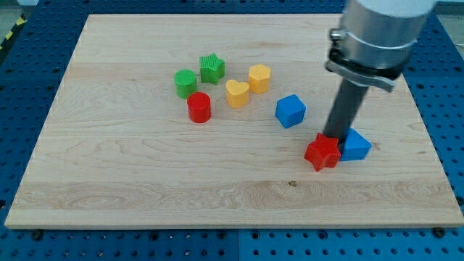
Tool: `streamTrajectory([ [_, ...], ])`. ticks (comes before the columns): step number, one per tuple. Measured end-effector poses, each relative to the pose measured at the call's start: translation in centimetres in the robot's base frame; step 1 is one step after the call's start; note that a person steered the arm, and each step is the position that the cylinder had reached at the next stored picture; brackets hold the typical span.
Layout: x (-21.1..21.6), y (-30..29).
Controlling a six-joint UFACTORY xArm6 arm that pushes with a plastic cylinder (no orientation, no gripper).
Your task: Push the triangle towards the bottom right
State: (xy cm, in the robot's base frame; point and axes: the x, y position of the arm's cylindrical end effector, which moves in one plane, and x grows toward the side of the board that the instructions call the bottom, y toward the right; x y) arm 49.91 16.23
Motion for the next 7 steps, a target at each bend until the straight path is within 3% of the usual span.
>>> streamTrajectory([
  [3,2.5,7.2],
  [5,0.4,5.8],
  [7,1.0,2.7],
])
